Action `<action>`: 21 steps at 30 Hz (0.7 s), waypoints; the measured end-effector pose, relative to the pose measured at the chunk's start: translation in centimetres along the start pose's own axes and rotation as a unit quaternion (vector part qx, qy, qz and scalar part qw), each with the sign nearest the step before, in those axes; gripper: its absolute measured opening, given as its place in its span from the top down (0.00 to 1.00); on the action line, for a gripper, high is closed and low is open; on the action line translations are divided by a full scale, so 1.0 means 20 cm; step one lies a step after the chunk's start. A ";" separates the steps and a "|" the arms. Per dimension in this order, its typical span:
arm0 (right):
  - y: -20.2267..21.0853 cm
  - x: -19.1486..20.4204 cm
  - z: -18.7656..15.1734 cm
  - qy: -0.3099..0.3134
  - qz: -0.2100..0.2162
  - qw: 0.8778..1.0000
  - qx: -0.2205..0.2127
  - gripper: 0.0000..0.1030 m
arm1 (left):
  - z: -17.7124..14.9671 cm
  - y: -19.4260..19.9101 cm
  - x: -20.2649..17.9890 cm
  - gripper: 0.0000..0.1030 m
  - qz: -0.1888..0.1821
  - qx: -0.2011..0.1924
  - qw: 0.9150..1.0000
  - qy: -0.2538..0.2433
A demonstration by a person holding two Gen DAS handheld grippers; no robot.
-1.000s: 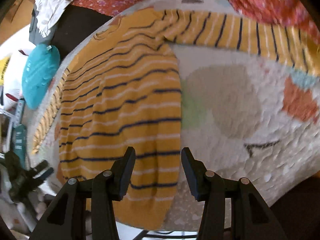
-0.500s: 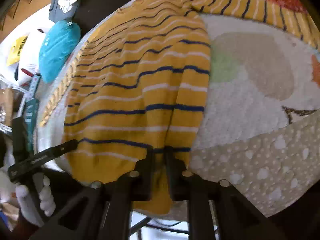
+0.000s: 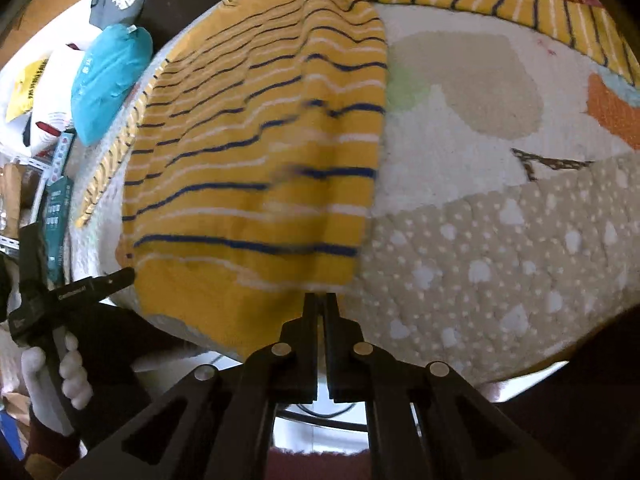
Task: Fold small clothes
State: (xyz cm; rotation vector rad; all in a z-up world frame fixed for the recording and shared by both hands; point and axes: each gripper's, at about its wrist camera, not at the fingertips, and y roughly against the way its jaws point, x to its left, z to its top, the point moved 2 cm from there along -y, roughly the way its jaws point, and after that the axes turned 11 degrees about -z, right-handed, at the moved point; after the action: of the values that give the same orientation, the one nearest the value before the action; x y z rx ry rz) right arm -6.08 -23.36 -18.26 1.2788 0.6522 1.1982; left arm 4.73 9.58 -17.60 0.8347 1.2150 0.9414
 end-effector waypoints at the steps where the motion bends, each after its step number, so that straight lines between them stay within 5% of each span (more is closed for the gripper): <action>1: 0.02 -0.02 0.00 0.001 -0.005 1.000 -0.006 0.97 | -0.02 0.02 0.02 0.88 0.003 -0.003 1.000 0.000; 6: 0.21 -0.07 0.12 -0.018 -0.003 0.995 -0.093 0.96 | -0.05 0.20 0.04 0.85 -0.010 -0.042 0.999 -0.007; 9: 0.21 0.02 0.23 -0.009 0.021 0.994 -0.109 0.96 | 0.02 0.22 -0.08 0.62 -0.013 -0.061 0.998 -0.031; 14: 0.03 0.22 0.33 0.019 0.028 0.997 -0.073 0.96 | 0.12 0.04 -0.25 0.59 -0.003 -0.048 0.997 -0.061; 18: -0.14 0.20 0.31 0.014 0.006 1.000 -0.010 0.96 | 0.12 -0.15 -0.20 0.53 0.025 -0.007 0.998 -0.051; 21: -0.15 0.17 0.29 0.000 0.030 1.000 -0.007 0.96 | 0.13 -0.13 -0.19 0.49 0.009 -0.010 0.999 -0.047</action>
State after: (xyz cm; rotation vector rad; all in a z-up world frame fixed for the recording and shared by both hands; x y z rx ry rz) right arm 1.16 -21.99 -18.88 1.2946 0.6068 1.2497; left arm 7.21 4.92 -18.10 0.8660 1.1165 0.9165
